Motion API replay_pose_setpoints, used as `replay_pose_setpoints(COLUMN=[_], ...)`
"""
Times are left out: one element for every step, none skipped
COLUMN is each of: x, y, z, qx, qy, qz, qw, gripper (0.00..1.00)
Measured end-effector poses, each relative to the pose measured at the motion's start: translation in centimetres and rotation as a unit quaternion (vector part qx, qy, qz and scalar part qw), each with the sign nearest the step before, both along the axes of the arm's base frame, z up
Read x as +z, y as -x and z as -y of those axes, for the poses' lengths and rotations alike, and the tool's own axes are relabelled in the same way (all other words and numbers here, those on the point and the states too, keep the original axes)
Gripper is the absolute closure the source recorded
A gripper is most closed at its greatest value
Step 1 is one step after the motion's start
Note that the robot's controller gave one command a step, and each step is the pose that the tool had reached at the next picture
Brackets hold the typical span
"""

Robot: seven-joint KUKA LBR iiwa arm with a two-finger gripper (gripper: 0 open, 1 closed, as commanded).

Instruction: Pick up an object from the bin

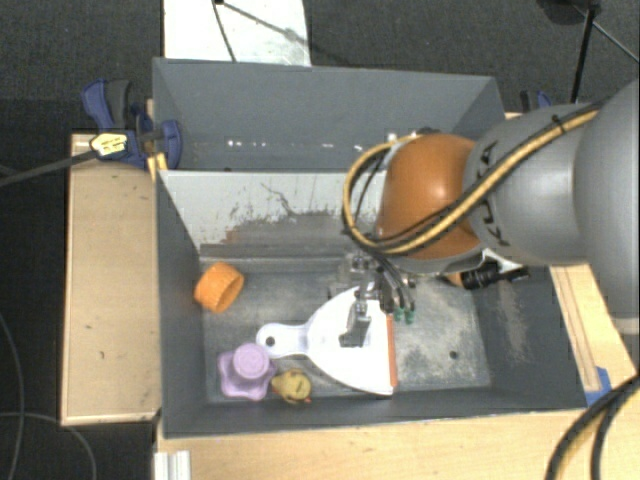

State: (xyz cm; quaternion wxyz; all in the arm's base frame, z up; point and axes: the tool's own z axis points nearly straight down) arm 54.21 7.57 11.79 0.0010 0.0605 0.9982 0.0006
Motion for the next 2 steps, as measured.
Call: replay_pose_setpoints(x=[-3.15, -3.60], y=[-0.29, -1.23], z=[1.86, 1.40], qx=[0.061, 0.155], qy=[0.000, 0.001], qz=[0.0005, 0.0150], qw=[0.9981, 0.9878], gripper=[0.00, 1.00])
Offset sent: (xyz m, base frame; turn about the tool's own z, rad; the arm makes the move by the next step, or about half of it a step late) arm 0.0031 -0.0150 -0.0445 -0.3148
